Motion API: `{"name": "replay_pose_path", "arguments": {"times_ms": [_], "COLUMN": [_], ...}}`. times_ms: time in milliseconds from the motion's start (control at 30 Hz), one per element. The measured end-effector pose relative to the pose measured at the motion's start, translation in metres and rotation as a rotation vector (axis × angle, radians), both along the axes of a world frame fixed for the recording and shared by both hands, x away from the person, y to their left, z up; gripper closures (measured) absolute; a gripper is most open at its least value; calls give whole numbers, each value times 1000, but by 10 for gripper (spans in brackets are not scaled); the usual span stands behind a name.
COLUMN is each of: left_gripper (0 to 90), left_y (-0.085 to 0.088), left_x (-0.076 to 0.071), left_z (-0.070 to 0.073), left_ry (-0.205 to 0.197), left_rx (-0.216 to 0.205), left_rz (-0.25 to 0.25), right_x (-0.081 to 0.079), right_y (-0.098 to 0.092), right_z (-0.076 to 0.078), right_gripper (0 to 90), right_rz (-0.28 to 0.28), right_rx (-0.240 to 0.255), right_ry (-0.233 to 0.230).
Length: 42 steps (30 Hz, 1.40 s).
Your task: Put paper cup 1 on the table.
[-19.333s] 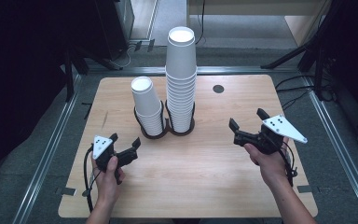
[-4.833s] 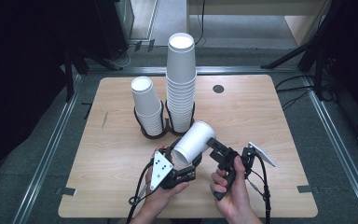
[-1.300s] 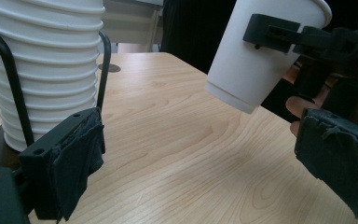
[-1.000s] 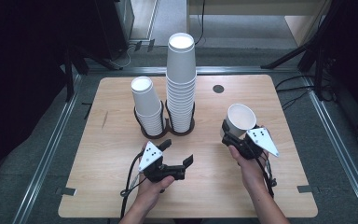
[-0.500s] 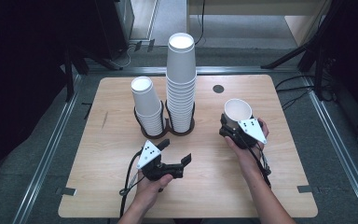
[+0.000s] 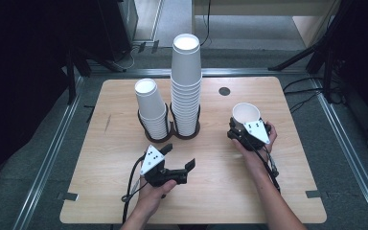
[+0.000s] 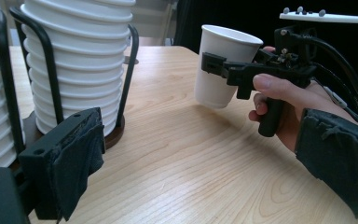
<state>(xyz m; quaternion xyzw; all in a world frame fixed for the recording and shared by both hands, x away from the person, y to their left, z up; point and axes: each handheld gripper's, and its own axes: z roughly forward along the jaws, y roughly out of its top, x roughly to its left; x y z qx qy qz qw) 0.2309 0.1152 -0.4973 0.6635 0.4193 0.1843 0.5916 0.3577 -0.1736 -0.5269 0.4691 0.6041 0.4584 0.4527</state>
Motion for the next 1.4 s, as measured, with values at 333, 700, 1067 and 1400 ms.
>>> {"name": "replay_pose_path", "arguments": {"times_ms": [333,700,1067,1400], "left_gripper": [16,16,16,16], "left_y": [0,0,1,2], "left_x": [1,4,4,4], "left_z": [-1,-3,-3,-2], "left_ry": [8,20,22,21], "left_rx": [-9,-9,-16,-28], "left_rz": [-7,-7,-1,8], "right_x": [2,1,-1,-2], "right_y": [2,1,-5,-6], "right_z": [-4,-3,-5,-6], "right_gripper": [118,110,106,105], "right_rz": [-14,-33,-25,-13], "right_rx": [36,68,89,94], "right_ry": [32,55,71,95]}}
